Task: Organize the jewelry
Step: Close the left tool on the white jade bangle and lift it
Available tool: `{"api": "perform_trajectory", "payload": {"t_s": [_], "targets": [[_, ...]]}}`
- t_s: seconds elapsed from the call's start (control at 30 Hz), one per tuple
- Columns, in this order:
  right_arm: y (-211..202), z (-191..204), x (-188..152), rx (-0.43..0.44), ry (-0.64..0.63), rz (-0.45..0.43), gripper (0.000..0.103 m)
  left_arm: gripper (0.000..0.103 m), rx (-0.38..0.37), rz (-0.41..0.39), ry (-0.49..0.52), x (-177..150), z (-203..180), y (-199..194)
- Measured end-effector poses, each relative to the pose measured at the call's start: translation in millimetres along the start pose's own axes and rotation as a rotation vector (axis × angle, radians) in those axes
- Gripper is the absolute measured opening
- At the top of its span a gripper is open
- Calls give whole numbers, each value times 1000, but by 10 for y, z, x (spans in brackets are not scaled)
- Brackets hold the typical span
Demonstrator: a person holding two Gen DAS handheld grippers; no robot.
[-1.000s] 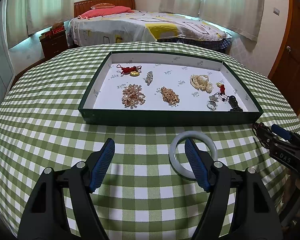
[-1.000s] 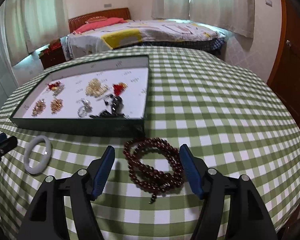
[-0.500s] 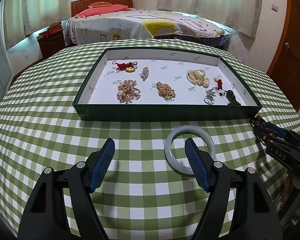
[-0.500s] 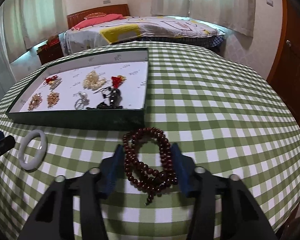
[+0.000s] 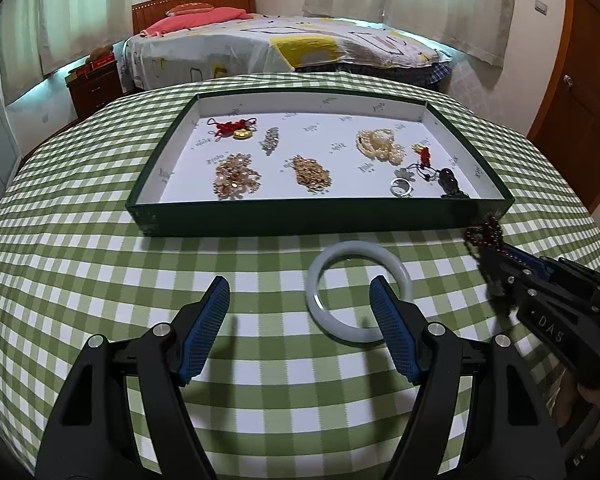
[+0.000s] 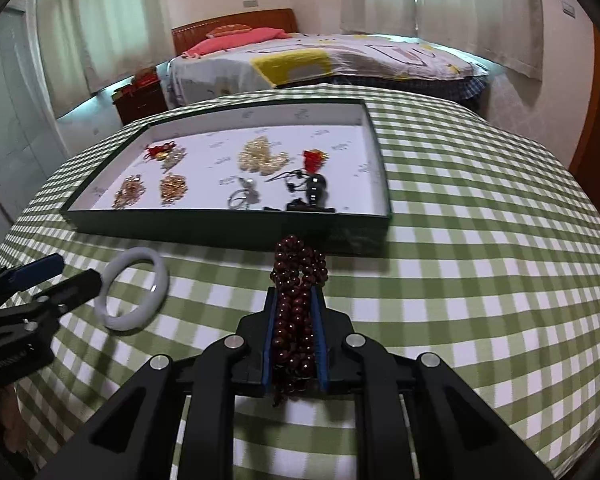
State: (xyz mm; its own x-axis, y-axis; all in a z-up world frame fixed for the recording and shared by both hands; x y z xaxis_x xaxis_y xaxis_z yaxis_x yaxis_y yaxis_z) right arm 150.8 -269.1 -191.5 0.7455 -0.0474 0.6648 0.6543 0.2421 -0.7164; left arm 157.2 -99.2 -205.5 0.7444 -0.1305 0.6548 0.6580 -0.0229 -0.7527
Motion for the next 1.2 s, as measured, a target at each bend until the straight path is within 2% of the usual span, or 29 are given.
{"api": "perform_trajectory", "payload": {"t_s": [0.47, 0.73, 0.97, 1.03, 1.2], "targets": [[17, -9, -30, 39, 17, -5, 17, 71, -20, 9, 58, 10, -343, 114], [20, -20, -23, 47, 24, -12, 17, 74, -6, 40, 64, -35, -361, 241], [19, -19, -23, 45, 23, -13, 17, 75, -10, 18, 79, -34, -369, 246], [19, -16, -22, 44, 21, -14, 17, 69, -18, 10, 85, -34, -376, 239], [26, -7, -15, 37, 16, -15, 17, 69, -35, -4, 104, -46, -382, 221]]}}
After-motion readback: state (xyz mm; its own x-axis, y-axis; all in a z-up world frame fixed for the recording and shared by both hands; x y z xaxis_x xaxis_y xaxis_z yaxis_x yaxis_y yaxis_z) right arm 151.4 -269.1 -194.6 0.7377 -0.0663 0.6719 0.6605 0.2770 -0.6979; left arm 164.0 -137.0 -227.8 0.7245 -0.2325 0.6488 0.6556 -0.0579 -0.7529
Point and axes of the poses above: each gripper's, at about its wrist camera, not at the fingertips, and y roughly the way its jaws point, z to its left, x to its top, the point moved 7 cm from there along y, roughly the way its jaws point, and after that the axes turned 9 degrees about x, right-handed, at the moved point
